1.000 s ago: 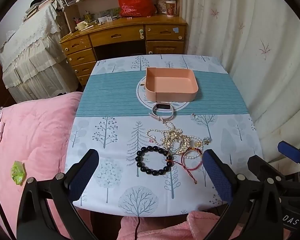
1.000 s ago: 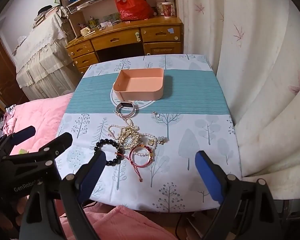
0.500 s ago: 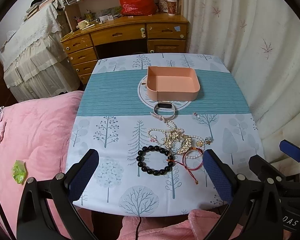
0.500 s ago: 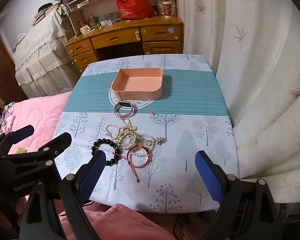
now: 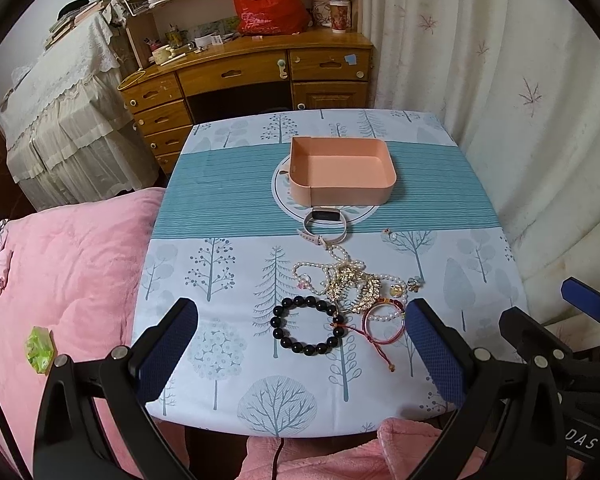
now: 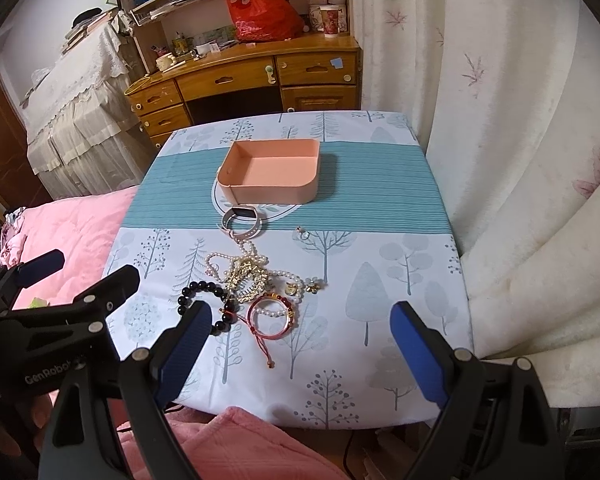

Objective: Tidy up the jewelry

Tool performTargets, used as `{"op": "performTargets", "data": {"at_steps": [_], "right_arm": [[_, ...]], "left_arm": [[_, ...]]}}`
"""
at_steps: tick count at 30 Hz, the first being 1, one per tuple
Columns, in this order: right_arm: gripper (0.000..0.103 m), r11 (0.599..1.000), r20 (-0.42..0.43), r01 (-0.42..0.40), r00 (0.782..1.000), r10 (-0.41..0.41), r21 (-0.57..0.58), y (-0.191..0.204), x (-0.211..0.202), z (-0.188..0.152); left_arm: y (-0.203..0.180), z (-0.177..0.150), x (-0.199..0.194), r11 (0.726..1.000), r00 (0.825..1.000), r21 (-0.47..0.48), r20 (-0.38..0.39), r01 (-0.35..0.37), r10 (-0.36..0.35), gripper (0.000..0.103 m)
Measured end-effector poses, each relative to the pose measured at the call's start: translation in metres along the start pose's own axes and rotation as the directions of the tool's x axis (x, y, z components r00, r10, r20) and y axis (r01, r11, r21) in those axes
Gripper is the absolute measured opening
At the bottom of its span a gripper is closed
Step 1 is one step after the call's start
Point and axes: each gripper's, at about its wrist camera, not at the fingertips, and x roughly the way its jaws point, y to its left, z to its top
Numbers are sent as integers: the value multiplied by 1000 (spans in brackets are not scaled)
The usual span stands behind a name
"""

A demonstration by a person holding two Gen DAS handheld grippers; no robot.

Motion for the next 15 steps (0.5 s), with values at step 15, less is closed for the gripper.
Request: {"op": "performTargets", "data": {"at_steps": [15], "right_arm": [[91,1000,-4,9,1000,-9,-5,-3,1,-2]], "left_arm": [[-5,-4,4,1000,1000,8,-13,-10,10,102]]}}
